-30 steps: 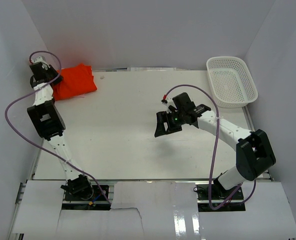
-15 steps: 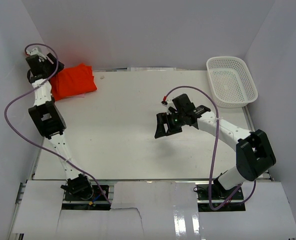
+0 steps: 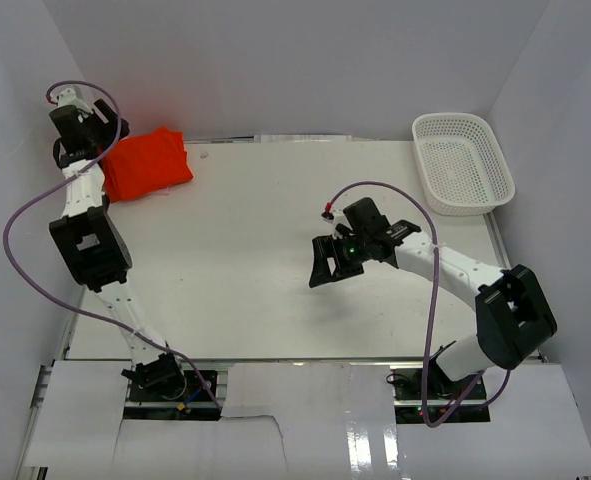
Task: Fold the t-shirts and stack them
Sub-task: Put the neatly folded tshirt into the corner of the board with the left arm
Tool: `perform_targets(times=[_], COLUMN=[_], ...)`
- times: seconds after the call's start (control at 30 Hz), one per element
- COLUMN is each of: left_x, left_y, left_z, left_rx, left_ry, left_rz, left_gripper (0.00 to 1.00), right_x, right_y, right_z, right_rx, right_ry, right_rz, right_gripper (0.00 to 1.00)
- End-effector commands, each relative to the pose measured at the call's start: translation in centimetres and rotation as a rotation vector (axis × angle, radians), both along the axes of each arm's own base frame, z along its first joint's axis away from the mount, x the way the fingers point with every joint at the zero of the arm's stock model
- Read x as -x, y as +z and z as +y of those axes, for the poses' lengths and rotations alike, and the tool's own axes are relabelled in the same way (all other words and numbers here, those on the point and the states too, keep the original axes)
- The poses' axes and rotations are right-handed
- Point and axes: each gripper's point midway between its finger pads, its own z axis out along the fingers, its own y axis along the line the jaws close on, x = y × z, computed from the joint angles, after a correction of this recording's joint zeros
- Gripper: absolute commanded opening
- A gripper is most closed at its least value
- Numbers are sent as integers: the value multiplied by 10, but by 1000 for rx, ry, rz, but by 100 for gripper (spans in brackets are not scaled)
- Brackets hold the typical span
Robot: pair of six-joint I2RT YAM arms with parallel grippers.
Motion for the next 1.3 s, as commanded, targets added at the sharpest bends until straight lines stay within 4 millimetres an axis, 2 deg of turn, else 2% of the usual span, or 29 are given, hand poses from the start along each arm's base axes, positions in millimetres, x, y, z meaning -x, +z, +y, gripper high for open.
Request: perform_targets(times=[0.0,0.03,0.07,0.1,0.13,0.17,0.2,0.23,0.27,0.3,0.33,0.37,0.4,0.47,0.5,0.53,0.57,0.6,0.63,0.67,0.73,0.8,0.83,0.9,0.97,1.0,1.03,1.1,1.27], left_x=[29,37,52,72,75,96,107,122,142,153,167,184,193,213,226,235,244,255,262,271,289,302,312,324,341,348,359,369,370], left_y=[83,83,104,104,83,108,107,85,106,103,81,95,93,68,74,66,49,53,52,34,39,27,30,19,24,14,22,17,21], left_z=[-44,-50,-58,-64,-62,-67,-68,-69,-75,-79,-83,-91,-97,-106,-111,-114,-120,-125,-131,-135,-146,-160,-167,-179,-193,-198,-205,-209,-214], left_rx=[-77,-80,-97,-96,-82,-103,-105,-91,-106,-108,-89,-92,-81,-46,-37,-24,-5,-6,-1,14,24,50,54,90,103,117,104,135,149], left_ry=[-73,-74,-75,-56,-44,-31,-22,-2,4,2,4,-4,-19,-28,-25,-22,-36,-45,-60,-69,-88,-138,-156,-193,-238,-250,-276,-257,-278], left_rz=[-130,-122,-143,-117,-71,-109,-98,-36,-72,-65,-14,-47,-44,14,-2,25,58,44,36,63,29,44,28,36,4,22,-19,-11,-9], left_gripper=[86,85,85,85,86,87,88,88,89,89,98,98,98,98,98,98,98,98,98,98,98,98,98,98,98,98,98,98,98], right_x=[4,5,4,3,2,1,1,0,1,2,3,3,4,6,8,7,8,7,6,8,10,13,14,19,19,20,20,17,17], right_y=[15,19,20,26,29,31,38,40,42,46,49,51,56,56,63,61,70,74,77,75,89,95,98,100,106,98,97,97,106], right_z=[5,5,4,3,3,3,2,1,0,-2,-2,-3,-4,-7,-9,-12,-15,-18,-19,-22,-26,-30,-31,-35,-41,-45,-49,-60,-70], right_rx=[-50,-57,-57,-62,-65,-67,-73,-71,-72,-77,-80,-84,-94,-100,-119,-114,-132,-136,-151,-150,-192,-225,-238,-259,-274,-261,-259,-239,-239], right_ry=[13,13,6,-3,-6,-11,-10,-12,-11,-7,-5,-4,-5,-13,-18,-35,-47,-57,-65,-73,-80,-88,-90,-99,-130,-145,-159,-205,-238], right_rz=[-45,-59,-70,-95,-107,-118,-135,-144,-149,-165,-172,-181,-196,-209,-230,-245,-278,-302,-330,-344,-410,-453,-463,-481,-520,-524,-538,-573,-630], right_gripper=[81,81,81,81,82,82,82,83,84,84,84,85,85,86,86,86,86,86,86,87,88,88,88,88,88,88,88,88,88])
